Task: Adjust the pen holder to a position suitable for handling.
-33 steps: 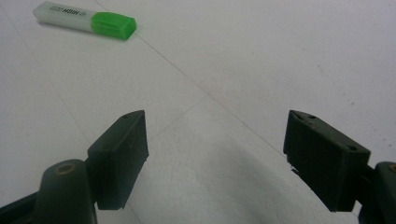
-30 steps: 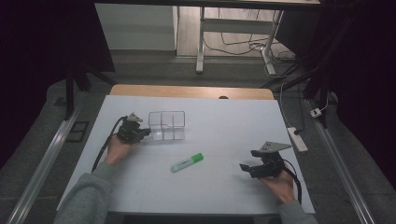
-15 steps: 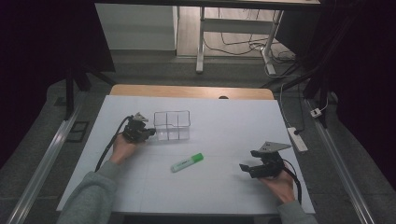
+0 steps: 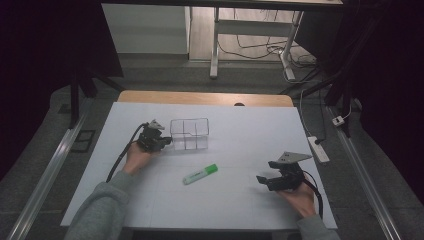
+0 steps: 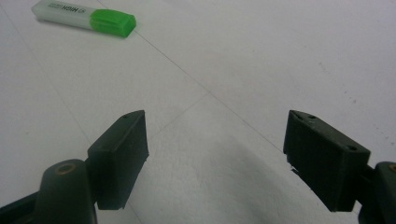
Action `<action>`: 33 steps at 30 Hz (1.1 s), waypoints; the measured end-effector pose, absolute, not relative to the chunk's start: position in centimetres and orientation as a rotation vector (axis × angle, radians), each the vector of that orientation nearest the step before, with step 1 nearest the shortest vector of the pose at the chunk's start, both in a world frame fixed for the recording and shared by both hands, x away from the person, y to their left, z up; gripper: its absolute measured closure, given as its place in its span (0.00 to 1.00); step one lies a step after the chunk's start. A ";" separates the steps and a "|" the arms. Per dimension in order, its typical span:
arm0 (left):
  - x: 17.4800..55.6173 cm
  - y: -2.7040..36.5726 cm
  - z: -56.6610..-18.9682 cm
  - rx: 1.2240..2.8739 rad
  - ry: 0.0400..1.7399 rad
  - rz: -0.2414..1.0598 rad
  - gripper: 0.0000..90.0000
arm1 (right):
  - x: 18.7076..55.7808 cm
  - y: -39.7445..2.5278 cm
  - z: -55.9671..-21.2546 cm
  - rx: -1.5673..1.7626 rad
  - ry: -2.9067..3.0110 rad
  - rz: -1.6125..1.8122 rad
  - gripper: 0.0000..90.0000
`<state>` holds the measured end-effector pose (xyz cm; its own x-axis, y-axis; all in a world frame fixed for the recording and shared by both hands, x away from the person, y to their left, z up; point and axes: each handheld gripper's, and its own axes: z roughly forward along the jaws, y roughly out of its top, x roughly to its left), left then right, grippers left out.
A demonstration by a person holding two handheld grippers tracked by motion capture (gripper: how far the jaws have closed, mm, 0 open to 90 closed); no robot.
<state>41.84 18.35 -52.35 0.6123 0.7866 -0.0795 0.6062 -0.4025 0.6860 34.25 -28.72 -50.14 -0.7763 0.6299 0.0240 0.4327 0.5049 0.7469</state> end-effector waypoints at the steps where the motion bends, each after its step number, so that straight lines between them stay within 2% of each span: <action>1: 41.9 18.2 -52.3 2.144 1.091 0.333 0.99 | 34.2 -28.7 -50.1 0.901 2.498 1.133 0.24; 33: 44.1 14.3 -52.1 2.165 1.009 0.329 0.99 | 34.0 -28.9 -50.2 0.914 2.490 1.133 0.24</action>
